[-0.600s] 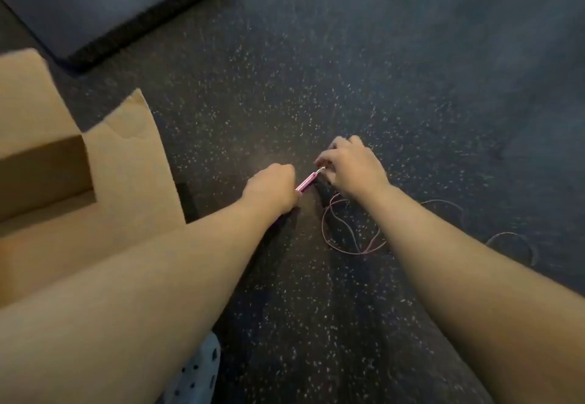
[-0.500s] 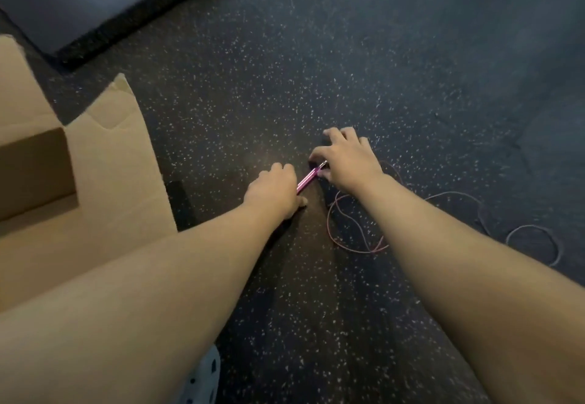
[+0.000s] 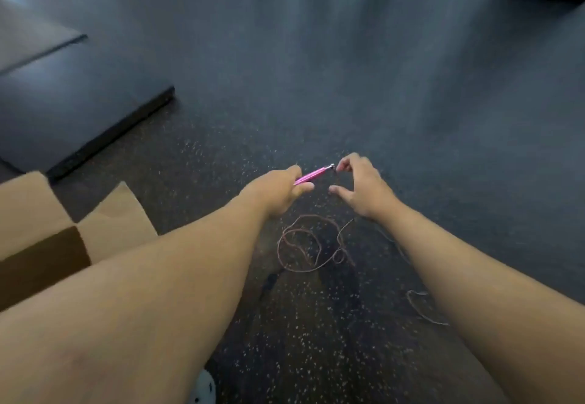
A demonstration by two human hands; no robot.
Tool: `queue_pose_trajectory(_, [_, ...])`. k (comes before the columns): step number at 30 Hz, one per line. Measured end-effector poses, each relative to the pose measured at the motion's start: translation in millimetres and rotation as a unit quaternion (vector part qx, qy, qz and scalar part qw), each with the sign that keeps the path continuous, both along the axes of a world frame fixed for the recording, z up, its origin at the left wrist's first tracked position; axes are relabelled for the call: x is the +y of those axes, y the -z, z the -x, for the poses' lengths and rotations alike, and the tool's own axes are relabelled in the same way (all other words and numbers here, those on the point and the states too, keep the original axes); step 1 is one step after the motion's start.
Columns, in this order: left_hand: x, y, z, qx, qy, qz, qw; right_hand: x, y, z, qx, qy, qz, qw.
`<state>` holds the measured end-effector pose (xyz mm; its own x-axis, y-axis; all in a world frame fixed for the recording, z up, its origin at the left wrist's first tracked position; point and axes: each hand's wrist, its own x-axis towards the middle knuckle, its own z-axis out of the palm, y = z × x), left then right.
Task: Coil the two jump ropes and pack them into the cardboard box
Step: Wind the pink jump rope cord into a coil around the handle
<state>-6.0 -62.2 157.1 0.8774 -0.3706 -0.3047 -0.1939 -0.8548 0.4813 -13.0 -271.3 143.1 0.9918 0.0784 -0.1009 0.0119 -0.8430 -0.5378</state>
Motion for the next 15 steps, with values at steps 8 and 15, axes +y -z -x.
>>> queue_pose_trajectory(8, [-43,-188,77,-0.119,0.050,0.199,0.971,-31,-211,101,-0.102,0.106,-0.173,0.974])
queue_pose_trajectory(15, [-66,-258,171,-0.074,0.037,0.397,0.914,-40,-301,217,-0.119,0.128,-0.337,0.925])
